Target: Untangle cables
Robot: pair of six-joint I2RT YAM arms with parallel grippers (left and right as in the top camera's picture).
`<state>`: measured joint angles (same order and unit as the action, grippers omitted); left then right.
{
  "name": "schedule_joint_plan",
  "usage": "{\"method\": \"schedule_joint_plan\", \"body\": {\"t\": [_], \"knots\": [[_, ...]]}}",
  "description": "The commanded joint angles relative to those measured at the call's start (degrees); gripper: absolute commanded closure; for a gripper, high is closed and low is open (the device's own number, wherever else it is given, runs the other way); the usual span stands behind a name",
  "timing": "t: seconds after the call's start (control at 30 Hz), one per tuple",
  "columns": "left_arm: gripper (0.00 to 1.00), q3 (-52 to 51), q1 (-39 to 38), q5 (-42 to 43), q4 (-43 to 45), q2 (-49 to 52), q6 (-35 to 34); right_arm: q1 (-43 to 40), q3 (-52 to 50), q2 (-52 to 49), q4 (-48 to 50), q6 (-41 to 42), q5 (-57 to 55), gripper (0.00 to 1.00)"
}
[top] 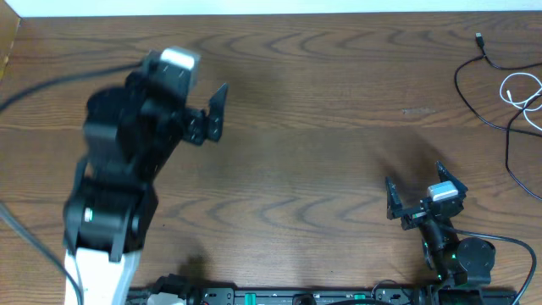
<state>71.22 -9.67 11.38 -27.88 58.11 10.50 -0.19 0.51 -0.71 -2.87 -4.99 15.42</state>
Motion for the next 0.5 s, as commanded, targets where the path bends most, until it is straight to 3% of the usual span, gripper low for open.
{"method": "schedule_joint_plan", "body": {"t": [0.0,0.17,0.47], "knots": [[0.04,-11.3,3.4,2.1,7.3,-7.4,-0.3,0.6,-0.2,0.4,-0.1,0.7,0.1,0.01],[0.04,-28.7,8.5,2.1,23.8,-18.6,-1.6,0.6,-0.2,0.4,-0.1,0.7,0.1,0.01],[0.04,-53.7,9.9,-4.2,35.1,-38.1,-1.5,0.6,-0.2,0.4,-0.1,0.7,0.1,0.01]]}}
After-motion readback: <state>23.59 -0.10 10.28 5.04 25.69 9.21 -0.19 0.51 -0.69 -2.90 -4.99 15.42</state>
